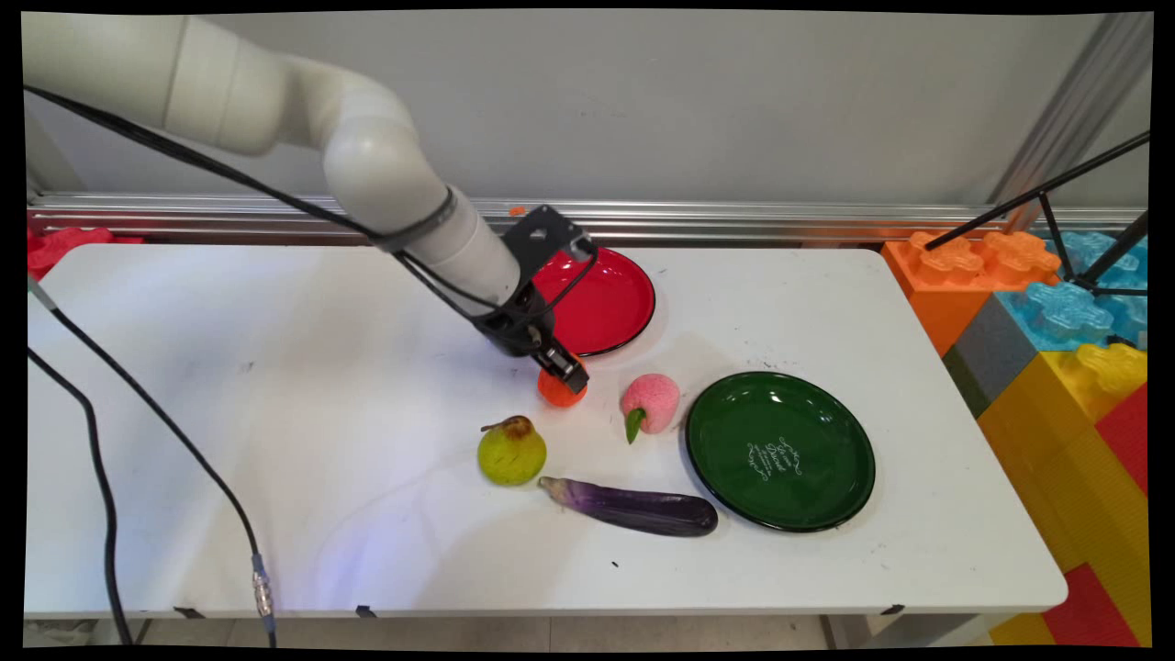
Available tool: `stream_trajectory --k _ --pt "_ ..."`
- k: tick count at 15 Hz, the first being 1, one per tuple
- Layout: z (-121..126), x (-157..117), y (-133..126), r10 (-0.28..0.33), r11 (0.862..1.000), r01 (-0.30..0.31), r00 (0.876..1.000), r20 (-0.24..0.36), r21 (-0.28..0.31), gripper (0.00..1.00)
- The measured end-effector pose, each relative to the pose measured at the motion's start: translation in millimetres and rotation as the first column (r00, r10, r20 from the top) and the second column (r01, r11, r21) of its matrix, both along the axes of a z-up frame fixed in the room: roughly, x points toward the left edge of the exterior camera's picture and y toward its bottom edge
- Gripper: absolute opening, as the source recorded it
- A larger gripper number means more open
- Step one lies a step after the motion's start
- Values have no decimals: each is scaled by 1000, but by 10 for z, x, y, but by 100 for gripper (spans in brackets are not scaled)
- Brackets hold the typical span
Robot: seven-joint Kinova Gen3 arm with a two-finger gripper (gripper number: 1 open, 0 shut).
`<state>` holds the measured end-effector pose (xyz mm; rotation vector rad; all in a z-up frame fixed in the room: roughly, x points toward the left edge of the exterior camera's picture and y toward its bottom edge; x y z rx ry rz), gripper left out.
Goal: Place the picked object on the table
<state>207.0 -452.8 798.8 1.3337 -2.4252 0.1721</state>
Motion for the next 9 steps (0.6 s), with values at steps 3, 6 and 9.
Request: stream_trajectory --k 3,6,9 --pt "-203 55 -25 -1 1000 1 1000 -3 9 0" --pt "-314 86 -30 -22 1000 22 1000 -3 15 100" --pt "-275 48 -74 -66 998 66 998 -4 6 100"
